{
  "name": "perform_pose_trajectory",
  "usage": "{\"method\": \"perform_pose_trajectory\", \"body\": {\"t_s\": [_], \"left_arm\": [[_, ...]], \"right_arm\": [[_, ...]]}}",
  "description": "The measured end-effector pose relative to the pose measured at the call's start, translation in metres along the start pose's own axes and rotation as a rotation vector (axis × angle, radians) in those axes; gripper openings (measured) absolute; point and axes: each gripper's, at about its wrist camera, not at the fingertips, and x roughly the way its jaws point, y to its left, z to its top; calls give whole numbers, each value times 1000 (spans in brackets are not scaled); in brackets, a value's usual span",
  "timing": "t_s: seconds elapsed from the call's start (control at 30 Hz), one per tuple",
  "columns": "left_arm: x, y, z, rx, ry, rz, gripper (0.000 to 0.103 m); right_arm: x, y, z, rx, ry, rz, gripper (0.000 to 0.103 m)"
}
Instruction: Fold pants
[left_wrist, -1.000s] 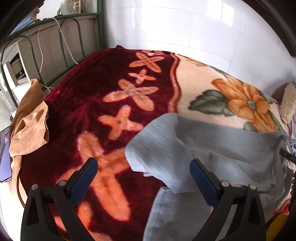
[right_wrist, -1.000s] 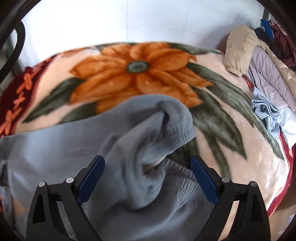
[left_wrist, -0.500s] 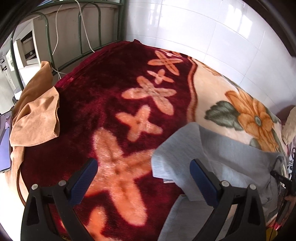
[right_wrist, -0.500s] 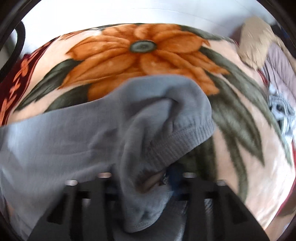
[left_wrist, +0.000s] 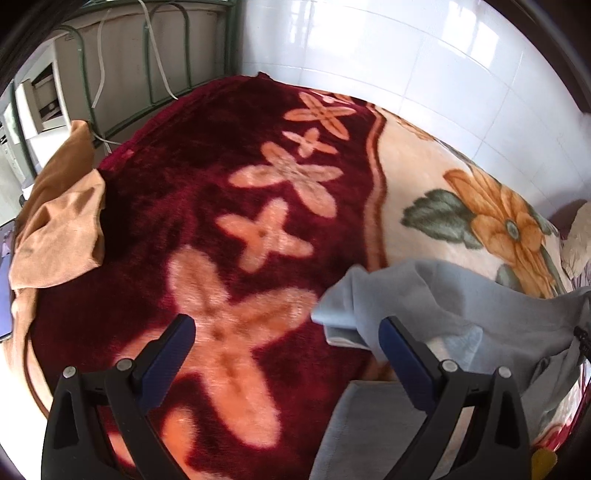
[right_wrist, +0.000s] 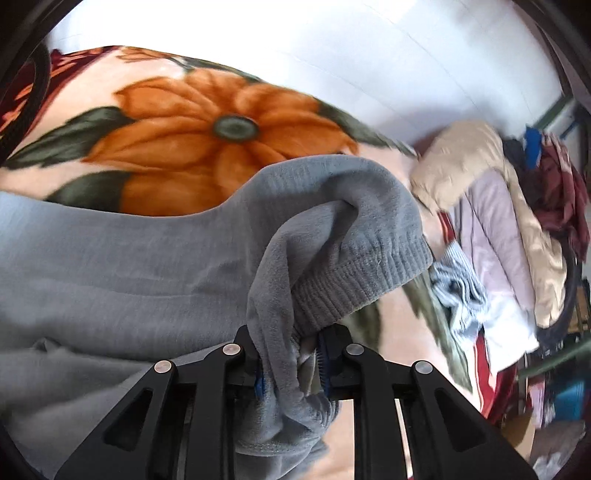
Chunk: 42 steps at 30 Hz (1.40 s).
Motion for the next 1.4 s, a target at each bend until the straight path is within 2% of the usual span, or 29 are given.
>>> {"method": "perform_pose_trajectory", "body": {"t_s": [0.1,0.23,0.4,0.53,0.57,0.63,0.67,0.73,0.77,0.87,0.93,1.07,1.1,1.17,1.2,1.23,1.27,1.33,1.37,1.4], "left_arm": [[10,-13,-1,19,17,-21,101],[23,-28,-1,45,33,-35,101],[36,-32,4,31,43,-31,101],[28,-22,2,-1,53,-65,100],[25,-19,0,-4,50,-63,100],[22,-15,0,0,42,-40,100],[22,-14,-1,20,35,2,100],[28,-17,-1,70,43,92,99],[30,-17,-2,81,47,100,99],[39,-22,-3,93,55,40,98],[47,-26,-4,97,67,32,98],[63,-31,-10,14,113,-50,97],[69,-34,-13,-10,128,-59,97],[71,-41,-15,20,111,-18,96],[70,-45,-16,46,102,-13,90],[70,-49,-16,71,95,-16,79],[69,-52,-17,96,90,-45,72],[68,-54,-16,107,91,-87,47],[68,-53,-15,107,93,-104,40],[68,-53,-14,106,95,-115,26]], "right_arm": [[19,-8,-9,2,51,-45,21],[46,-9,-30,12,134,12,22],[40,-4,-33,-30,96,-36,28],[9,0,-26,-32,-7,-61,30],[0,1,-26,-24,-25,-55,34],[-18,3,-25,4,-63,-13,42],[-26,5,-26,26,-80,20,47],[-40,9,-29,76,-113,92,52],[-45,12,-30,95,-119,116,53],[-63,24,-32,111,-137,176,53],[-72,37,-34,116,-141,207,53],[-83,67,-42,153,-144,302,53],[-84,78,-44,149,-142,332,53],[-80,100,-46,124,-125,372,53],[-78,113,-48,108,-106,390,53],[-75,126,-49,92,-89,412,53],[-73,133,-49,80,-81,430,53],[-69,152,-49,43,-69,464,53],[-67,162,-49,18,-61,466,53],[-66,167,-51,3,-56,464,53]]}}
